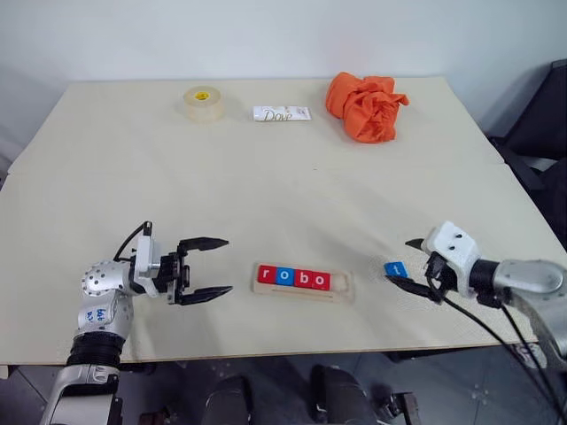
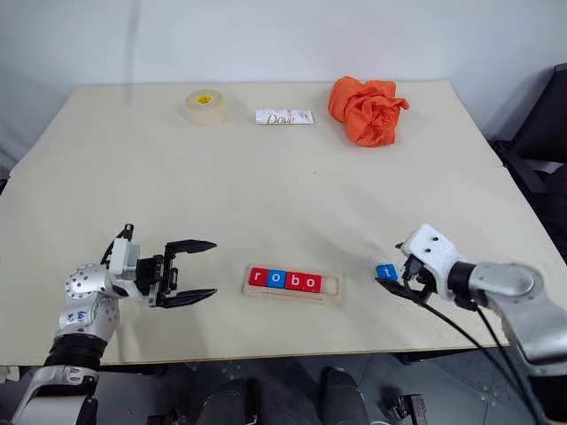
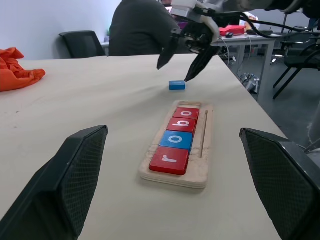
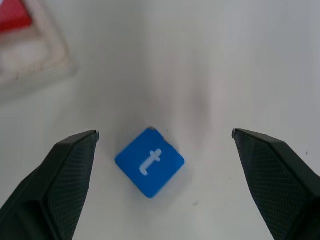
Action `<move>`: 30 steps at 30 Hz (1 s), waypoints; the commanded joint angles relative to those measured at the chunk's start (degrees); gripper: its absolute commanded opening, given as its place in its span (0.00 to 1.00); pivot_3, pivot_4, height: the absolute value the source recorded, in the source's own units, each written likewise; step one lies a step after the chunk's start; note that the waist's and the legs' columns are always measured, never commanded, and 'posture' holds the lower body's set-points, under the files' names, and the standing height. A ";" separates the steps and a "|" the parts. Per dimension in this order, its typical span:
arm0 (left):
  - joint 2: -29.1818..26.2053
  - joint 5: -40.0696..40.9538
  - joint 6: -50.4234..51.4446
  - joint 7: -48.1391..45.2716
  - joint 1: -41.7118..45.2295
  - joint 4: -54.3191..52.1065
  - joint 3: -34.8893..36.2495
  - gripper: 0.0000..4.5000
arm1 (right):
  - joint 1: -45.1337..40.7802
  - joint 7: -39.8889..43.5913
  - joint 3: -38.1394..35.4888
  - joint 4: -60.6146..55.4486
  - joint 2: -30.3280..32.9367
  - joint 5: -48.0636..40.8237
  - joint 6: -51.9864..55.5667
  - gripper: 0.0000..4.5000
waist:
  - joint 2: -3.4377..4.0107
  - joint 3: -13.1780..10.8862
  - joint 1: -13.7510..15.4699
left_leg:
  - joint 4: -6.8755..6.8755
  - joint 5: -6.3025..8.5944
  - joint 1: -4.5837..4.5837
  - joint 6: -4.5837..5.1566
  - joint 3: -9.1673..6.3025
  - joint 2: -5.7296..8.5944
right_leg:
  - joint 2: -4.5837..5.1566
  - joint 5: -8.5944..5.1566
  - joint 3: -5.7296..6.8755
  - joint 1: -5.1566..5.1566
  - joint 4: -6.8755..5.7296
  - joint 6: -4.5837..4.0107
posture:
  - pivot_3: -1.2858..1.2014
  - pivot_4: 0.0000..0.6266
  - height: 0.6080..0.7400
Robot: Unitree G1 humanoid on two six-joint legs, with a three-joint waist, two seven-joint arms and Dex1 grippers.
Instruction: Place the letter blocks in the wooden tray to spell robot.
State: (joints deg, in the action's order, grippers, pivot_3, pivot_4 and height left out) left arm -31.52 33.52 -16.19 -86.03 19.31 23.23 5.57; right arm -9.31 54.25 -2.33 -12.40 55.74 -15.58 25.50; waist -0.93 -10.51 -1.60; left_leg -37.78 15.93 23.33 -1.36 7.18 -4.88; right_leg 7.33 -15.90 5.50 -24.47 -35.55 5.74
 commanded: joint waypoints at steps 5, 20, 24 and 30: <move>-0.75 1.14 0.19 -2.16 -4.44 -5.71 1.43 1.00 | -10.57 16.83 9.18 16.64 3.33 7.17 -17.40 0.99 | -0.02 -0.01 0.02 | -0.01 -0.01 -0.01 -0.02 0.03 0.00 | 0.01 0.00 0.00 0.00 0.00 0.00 | 0.52 0.24 1.00; -0.82 0.94 1.34 -0.47 -8.28 -9.98 3.27 1.00 | -19.83 23.11 14.66 27.53 0.13 12.90 -24.37 0.42 | -0.02 -0.01 0.02 | -0.20 -0.01 -0.04 -0.04 0.03 -0.01 | 0.05 0.02 0.00 0.05 -0.09 0.01 | 0.52 0.24 1.00; -0.68 0.76 1.42 -0.60 -7.68 -9.47 3.24 1.00 | -20.79 23.66 14.16 27.13 0.06 12.61 -23.59 0.33 | -0.02 -0.01 0.02 | -0.23 -0.01 -0.04 -0.04 0.02 -0.01 | 0.06 0.03 0.00 0.06 -0.11 0.02 | 0.52 0.24 1.00; -0.48 0.42 1.12 -1.24 -5.94 -7.51 2.99 1.00 | -23.00 24.70 11.21 13.44 0.61 5.73 -8.48 0.33 | 0.01 -0.02 -0.01 | -0.22 -0.01 -0.02 -0.05 0.03 -0.01 | 0.06 0.02 -0.01 -0.01 -0.16 0.01 | 0.52 0.24 1.00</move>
State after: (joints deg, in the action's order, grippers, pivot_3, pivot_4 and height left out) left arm -31.89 33.63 -14.88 -85.94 12.96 15.44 7.97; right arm -30.68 78.30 11.68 7.31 55.67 -6.42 11.52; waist -0.92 -10.53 -1.61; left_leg -37.99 15.92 23.31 -1.41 7.21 -4.90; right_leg 7.39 -15.89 5.48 -24.50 -35.73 5.74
